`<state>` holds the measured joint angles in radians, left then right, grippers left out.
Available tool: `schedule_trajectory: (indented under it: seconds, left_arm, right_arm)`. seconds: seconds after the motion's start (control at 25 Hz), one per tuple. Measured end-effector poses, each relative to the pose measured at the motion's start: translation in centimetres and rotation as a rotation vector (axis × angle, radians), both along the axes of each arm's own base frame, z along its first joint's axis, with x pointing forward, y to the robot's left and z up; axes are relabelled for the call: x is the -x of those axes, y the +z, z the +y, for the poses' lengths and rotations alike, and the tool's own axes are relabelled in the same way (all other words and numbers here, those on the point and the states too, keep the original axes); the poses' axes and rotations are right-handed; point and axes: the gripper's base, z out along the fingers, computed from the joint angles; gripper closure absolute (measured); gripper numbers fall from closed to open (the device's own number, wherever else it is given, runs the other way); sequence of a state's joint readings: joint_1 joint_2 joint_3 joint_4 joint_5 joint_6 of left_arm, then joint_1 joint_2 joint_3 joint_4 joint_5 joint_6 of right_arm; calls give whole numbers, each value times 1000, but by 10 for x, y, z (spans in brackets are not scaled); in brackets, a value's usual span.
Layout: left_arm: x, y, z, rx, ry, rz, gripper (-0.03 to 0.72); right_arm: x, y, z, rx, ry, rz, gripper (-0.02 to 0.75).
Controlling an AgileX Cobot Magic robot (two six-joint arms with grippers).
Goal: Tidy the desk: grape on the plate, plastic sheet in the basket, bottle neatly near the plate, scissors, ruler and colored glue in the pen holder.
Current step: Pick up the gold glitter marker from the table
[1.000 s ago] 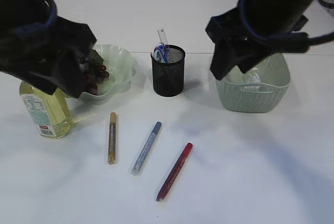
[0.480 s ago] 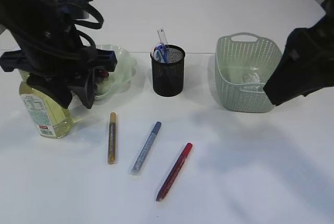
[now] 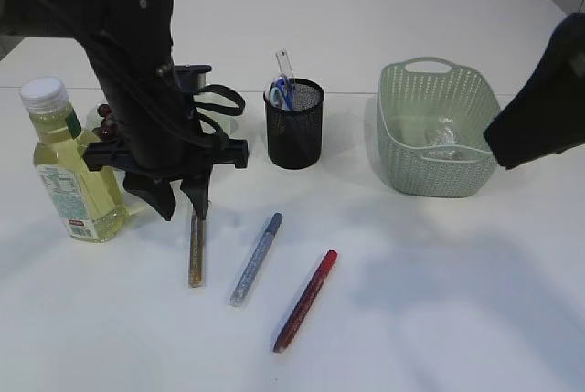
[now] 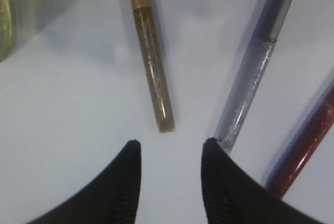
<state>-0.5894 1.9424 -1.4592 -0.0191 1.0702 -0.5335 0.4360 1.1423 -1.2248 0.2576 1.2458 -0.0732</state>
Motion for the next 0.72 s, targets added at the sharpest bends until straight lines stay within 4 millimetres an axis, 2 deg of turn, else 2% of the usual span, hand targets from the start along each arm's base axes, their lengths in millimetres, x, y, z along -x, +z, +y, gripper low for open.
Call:
schedule_trajectory:
  seconds: [0.16, 0.4, 0.72]
  left_arm:
    - [-9, -19, -3, 3, 16, -9, 402]
    - [-21, -40, 4, -9, 58, 7, 402]
    - [-31, -55, 6, 0, 72, -13, 402]
  right_arm:
    - [5, 4, -2, -9, -1, -16, 307]
    - [13, 2, -5, -13, 1, -17, 307]
    - [15, 0, -6, -15, 2, -11, 307]
